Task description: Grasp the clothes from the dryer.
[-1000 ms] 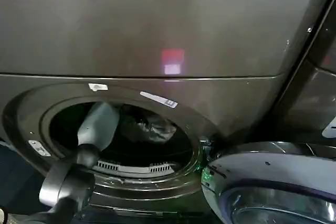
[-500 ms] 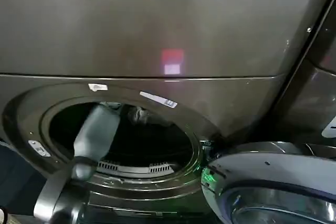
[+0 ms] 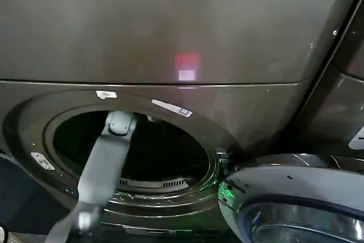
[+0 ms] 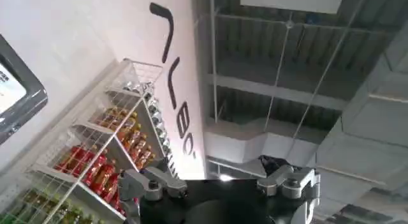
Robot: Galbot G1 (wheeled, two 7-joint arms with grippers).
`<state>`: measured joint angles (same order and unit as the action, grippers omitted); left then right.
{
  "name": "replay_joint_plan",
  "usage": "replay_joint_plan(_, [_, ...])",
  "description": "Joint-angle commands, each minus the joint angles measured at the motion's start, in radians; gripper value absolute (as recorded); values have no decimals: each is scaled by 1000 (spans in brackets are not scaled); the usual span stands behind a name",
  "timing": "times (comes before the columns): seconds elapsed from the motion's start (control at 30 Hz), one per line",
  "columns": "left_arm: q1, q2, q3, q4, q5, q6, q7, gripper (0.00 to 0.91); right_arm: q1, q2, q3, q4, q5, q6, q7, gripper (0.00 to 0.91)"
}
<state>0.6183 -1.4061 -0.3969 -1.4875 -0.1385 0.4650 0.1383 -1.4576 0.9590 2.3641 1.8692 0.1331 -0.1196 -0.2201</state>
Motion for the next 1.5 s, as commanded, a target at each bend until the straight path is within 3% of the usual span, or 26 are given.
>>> replay_joint_plan(0.03, [267,-71,-65,-291,-186,-35,-178,0,7,3,2,5,4,-4,1,907])
replay_joint_plan(0.4, [529,-108,-73,-596,-83,-81,-179,0,10,9,20,10,19,-5,-4,907])
replay_joint_plan(0.7, [649,-96,-42,-669,47,-95,-180,0,17,13,20,5,48,-2,-20,907])
replay_joint_plan(1.5, [672,-101,-43,-690,48,-84,-177,0,9,11,29,6,74,-12,-20,907])
